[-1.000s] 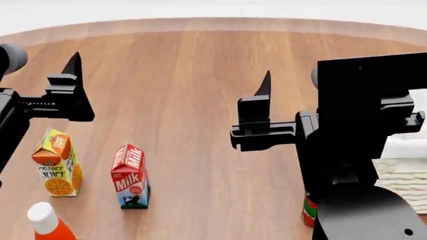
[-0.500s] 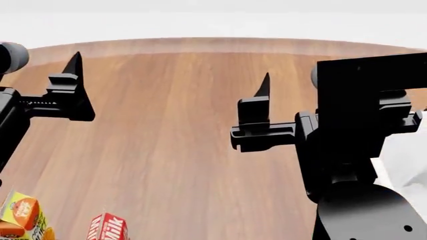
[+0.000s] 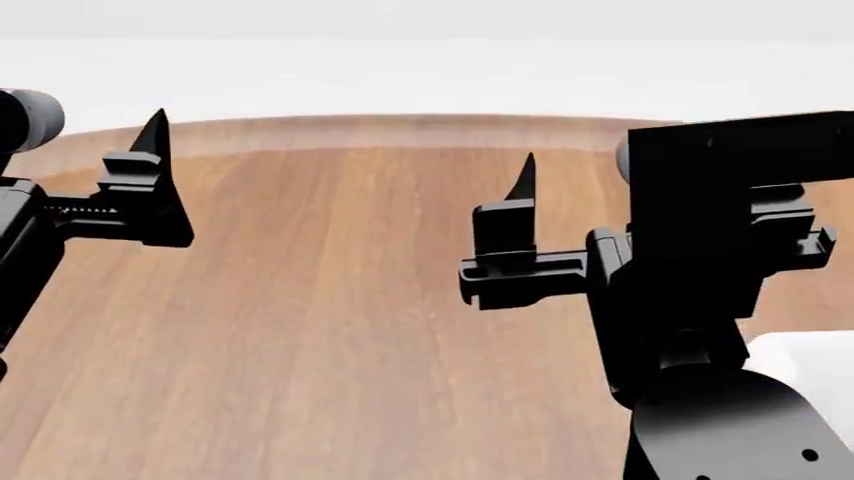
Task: Pick the milk and place it in the basket.
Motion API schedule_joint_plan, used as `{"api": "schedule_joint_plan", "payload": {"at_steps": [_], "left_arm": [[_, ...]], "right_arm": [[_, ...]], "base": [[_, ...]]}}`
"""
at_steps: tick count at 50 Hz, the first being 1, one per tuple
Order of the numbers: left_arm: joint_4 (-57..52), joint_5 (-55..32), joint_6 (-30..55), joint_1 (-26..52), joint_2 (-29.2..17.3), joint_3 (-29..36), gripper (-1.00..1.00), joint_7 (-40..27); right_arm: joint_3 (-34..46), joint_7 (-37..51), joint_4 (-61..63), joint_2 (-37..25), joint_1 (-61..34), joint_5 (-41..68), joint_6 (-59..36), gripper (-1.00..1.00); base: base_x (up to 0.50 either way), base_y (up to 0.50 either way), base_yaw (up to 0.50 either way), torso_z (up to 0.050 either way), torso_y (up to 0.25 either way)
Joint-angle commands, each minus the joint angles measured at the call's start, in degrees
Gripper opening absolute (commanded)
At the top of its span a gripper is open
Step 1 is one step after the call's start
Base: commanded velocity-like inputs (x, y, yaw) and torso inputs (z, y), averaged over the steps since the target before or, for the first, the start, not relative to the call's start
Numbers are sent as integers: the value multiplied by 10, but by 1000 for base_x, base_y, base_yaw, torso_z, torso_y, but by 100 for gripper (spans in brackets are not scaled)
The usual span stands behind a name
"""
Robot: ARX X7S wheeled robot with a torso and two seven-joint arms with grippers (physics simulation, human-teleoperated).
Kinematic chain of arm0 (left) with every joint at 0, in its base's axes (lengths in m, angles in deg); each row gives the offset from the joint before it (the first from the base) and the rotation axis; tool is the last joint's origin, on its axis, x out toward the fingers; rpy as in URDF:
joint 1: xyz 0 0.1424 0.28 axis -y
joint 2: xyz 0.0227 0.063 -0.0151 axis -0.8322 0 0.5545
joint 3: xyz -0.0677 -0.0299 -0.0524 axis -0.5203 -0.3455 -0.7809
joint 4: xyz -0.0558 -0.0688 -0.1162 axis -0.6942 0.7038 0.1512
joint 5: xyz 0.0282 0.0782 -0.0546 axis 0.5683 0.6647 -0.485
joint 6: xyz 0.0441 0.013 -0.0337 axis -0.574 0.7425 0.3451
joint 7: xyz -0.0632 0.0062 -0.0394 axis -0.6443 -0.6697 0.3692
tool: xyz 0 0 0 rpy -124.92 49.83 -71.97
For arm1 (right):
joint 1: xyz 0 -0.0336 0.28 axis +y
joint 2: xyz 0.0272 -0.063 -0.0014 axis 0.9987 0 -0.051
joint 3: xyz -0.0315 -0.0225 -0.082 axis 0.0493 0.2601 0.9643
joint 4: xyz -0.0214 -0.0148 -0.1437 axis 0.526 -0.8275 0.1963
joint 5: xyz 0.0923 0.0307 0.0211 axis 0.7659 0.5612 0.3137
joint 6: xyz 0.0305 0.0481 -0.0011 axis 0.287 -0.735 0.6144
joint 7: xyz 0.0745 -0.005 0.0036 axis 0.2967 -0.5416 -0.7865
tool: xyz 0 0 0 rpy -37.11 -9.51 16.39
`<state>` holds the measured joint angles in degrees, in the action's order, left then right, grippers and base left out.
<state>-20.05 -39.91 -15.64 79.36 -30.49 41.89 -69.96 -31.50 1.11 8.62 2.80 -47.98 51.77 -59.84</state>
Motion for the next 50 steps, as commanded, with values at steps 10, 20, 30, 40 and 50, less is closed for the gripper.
{"api": "schedule_joint_plan", "payload": {"at_steps": [10,20,30,40,50], "left_arm": [[3,-6,-3,1,-4,3,100,-5],[3,-11,-2,3,-6,2,100,-8],[10,-11,-7,4,-8,2,100,-10],[17,-10,-14,4,-10,7,100,-13],[20,-12,-16,4,-11,11,100,-16]], "right_arm": [[13,12,-18,-6,3,-4,10,100],[11,6,-38,2,-7,13,-23,100],[53,-64,-94,-29,2,41,24,100],[49,-146,-154,-42,-21,110,-39,100],[117,-292,-133,-100,-13,185,1,100]], "base": [[5,263,0,0,0],[0,0,0,0,0],[0,0,0,0,0],[0,0,0,0,0],[0,0,0,0,0]]}}
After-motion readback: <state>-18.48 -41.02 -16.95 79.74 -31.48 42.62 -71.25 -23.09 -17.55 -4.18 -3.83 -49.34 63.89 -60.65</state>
